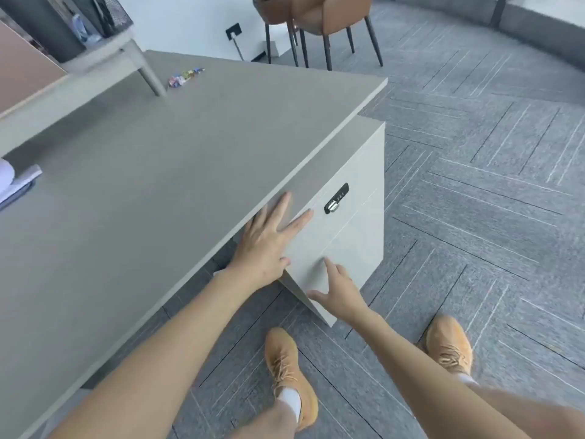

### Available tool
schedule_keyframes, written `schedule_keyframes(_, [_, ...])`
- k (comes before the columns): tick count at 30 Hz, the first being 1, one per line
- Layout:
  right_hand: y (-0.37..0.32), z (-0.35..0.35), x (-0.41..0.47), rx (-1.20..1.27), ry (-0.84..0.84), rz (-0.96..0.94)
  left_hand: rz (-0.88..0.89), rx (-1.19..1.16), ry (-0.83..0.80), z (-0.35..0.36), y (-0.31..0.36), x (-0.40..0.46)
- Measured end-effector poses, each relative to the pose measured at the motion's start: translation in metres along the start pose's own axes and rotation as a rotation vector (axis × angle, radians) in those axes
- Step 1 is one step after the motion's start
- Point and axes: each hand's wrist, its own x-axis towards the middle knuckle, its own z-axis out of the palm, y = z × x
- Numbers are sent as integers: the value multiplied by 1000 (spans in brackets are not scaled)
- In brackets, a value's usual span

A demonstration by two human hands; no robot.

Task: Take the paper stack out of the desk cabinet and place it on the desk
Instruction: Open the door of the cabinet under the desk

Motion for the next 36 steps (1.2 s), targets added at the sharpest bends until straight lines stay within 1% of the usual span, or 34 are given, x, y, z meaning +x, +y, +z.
schedule_keyframes(5, [-3,36,1,182,94,45,2,46,28,8,-5,6])
schedule_keyframes(9, [-1,60,8,265,205,55,5,50,64,16,-10,8])
schedule_keyframes(12, [0,72,18,285,303,83,18,55,78,17,-10,9])
schedule_keyframes(17, [0,83,24,235,424,101,18,62,115,21,-12,11])
schedule_keyframes(20, [3,79,28,213,446,98,17,59,120,22,-12,11])
schedule_keyframes(24, [3,72,31,121,461,30,23,62,135,23,-12,12])
schedule_keyframes(31, [3,66,32,76,430,36,8,67,128,21,-9,10])
schedule_keyframes(36, [17,60,20,28,443,8,8,69,125,20,-8,10])
